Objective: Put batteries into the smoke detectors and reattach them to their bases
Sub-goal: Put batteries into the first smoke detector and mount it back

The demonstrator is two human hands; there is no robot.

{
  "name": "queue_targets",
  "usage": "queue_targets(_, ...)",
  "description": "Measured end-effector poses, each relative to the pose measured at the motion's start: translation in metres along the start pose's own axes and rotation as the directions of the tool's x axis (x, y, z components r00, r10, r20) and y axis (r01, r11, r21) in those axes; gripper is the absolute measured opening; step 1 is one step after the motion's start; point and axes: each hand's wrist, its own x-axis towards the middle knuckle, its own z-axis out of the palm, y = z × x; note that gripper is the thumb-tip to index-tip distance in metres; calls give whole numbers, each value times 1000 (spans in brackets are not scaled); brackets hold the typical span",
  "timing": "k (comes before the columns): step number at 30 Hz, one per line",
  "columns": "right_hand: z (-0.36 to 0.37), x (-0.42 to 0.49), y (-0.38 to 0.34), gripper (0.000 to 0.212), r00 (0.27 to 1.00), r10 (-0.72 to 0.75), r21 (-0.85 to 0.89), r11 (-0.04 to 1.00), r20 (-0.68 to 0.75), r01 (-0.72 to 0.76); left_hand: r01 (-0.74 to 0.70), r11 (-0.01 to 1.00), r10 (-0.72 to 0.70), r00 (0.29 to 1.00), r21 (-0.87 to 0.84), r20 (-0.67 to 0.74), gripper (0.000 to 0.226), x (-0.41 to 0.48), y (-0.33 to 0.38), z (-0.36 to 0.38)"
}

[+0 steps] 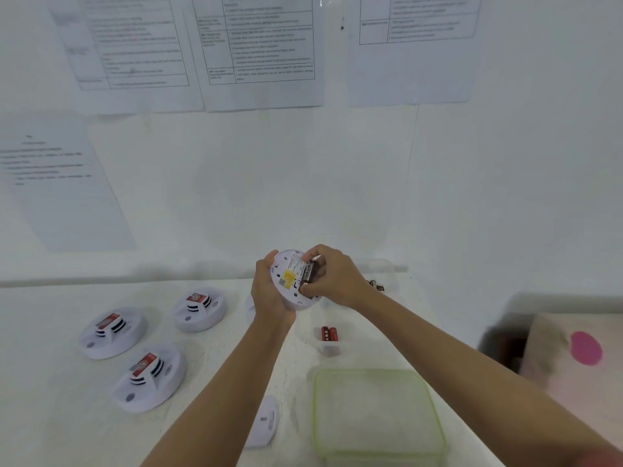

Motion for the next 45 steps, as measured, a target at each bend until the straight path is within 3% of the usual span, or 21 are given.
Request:
queue_targets(6,3,-3,-4,45,1000,5,-25,1000,-11,-5,-9,1000,9,1000,-17,-3,47,0,-3,-7)
queue_targets(11,11,-4,-4,47,999,32,-11,999,-22,-32,14,1000,-12,995,18,-101,32,-3,1,-11)
queue_targets(15,20,-7,-3,48,998,63,52,997,0,-63,-22,1000,21,990,0,-143,39,-3,5,-16)
queue_targets(17,22,-9,-5,45,998,53,22,998,15,-53,-26,1000,23,989,-16,-148,47,-2,4,-18)
queue_targets(22,21,-13,-8,40,999,39,-40,998,-29,-40,11,1000,-14,994,-27,-108,36,-8,6,-14)
queue_targets(31,11,-17,-8,30,968,236,332,923,-84,-196,-30,1000,30,984,5,-176,21,-12,-1,-8)
queue_targets(33,7,-18,-10,25,948,303,458,860,-101,-226,-58,998,58,987,7,-152,38,-12,-1,-7)
queue_targets(35,-1,-17,-12,22,940,335,504,823,-59,-262,-67,998,66,987,1,-149,35,-12,0,-6)
queue_targets(37,-7,-19,-14,24,947,319,436,846,43,-305,-79,997,79,977,10,-200,12,-15,2,-3)
queue_targets(40,-10,-21,-17,20,951,291,294,904,107,-310,-52,998,56,975,24,-217,49,-15,0,1)
queue_targets(41,-10,-20,-16,13,954,287,266,916,91,-301,-59,998,62,976,20,-210,49,-16,0,4)
queue_targets(45,-8,-17,-15,18,959,284,198,939,21,-282,-68,997,75,978,42,-194,22,-15,-4,6)
